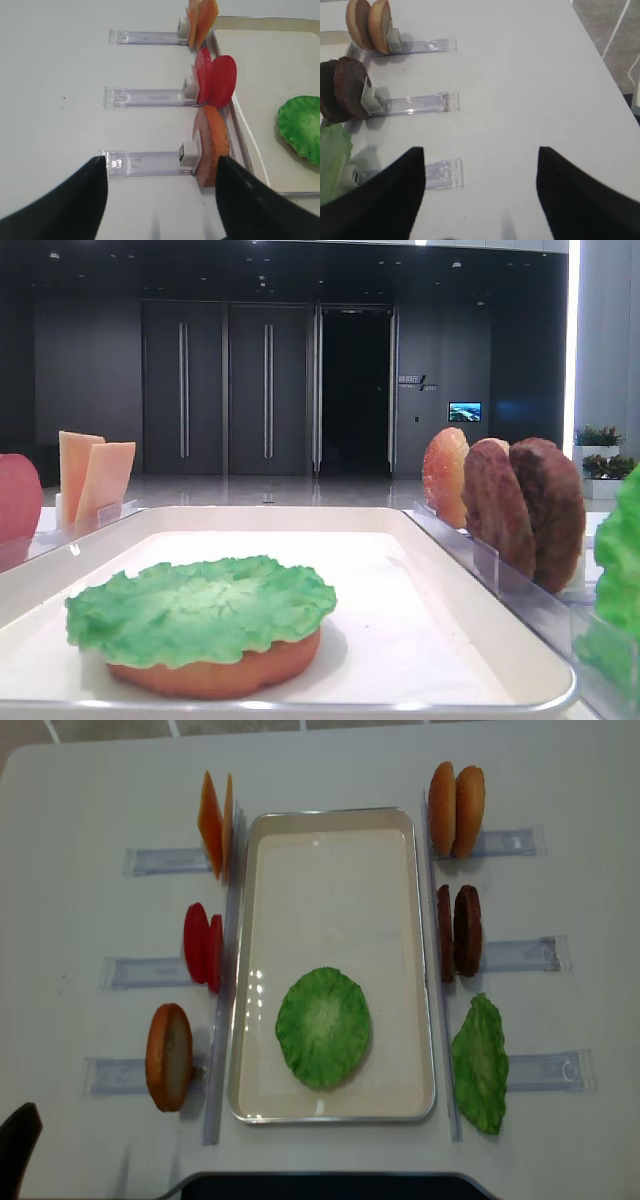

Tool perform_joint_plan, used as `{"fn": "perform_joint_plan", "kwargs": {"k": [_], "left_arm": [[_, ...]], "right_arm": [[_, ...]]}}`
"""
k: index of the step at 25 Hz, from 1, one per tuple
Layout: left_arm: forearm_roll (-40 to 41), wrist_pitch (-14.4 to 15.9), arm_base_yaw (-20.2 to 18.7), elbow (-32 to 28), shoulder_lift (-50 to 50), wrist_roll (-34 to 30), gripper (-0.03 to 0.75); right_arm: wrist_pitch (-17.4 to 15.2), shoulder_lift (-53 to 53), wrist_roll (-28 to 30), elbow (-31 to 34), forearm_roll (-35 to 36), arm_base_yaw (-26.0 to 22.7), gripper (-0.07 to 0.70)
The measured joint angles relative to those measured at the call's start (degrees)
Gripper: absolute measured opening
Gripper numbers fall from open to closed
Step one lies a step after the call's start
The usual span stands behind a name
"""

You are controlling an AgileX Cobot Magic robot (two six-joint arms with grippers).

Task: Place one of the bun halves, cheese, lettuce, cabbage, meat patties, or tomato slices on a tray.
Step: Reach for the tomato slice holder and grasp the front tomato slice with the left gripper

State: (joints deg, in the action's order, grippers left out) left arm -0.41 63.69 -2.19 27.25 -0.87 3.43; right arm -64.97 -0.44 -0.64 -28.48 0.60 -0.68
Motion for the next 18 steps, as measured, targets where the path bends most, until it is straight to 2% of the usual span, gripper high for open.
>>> {"fn": "perform_joint_plan", "kwargs": {"k": [18], "left_arm": [[0.0,0.0,0.0,0.0,0.06,0.06,0.515]], "right_arm": [[0.0,0.0,0.0,0.0,0.0,0.0,0.482]]}}
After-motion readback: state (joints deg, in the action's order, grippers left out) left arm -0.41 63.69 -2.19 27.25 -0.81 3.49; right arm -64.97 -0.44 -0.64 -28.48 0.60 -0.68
